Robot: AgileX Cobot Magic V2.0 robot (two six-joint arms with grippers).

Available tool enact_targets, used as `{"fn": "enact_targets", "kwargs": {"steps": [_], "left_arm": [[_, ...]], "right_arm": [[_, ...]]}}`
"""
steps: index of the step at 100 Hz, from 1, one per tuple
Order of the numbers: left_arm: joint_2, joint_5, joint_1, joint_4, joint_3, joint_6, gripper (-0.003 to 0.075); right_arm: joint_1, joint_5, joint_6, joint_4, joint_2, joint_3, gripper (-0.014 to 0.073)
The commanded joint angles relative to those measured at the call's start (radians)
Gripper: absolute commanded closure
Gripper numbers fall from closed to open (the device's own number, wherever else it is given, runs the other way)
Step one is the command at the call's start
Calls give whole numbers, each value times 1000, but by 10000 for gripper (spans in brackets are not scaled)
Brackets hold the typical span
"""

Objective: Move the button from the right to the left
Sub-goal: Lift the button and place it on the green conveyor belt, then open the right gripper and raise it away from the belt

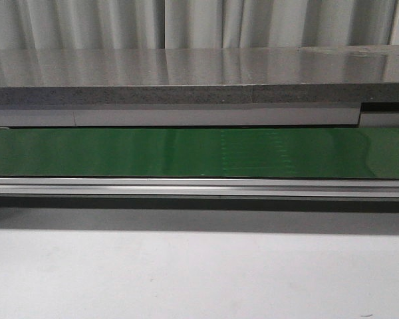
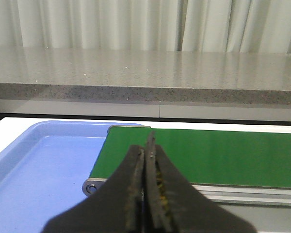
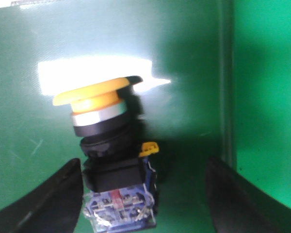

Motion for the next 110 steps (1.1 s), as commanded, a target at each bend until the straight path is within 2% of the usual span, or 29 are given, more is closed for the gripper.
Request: {"fn": "enact_targets", "kwargs": {"steps": [1,12,41,48,79,110], "left_arm": [[-30,-91,3,-10,45,-4,740],[-30,-91,3,-10,45,-4,740],[-30,-91,3,-10,45,-4,740],[-30,-91,3,-10,45,-4,740],[-30,-93,3,-10,45,-4,740],[-30,-93,3,-10,45,-4,740]], "right_arm": [[-3,-6,-4,23,-60,-25,73],[-3,-1,-4,31,-83,-25,162],[-3,32,-4,76,-165,-25,587],[-3,33,-4,80,-188,-24,667],[-3,13,-11,109,-324,3,661],[8,-219,-68,199,-593,246,661]]}}
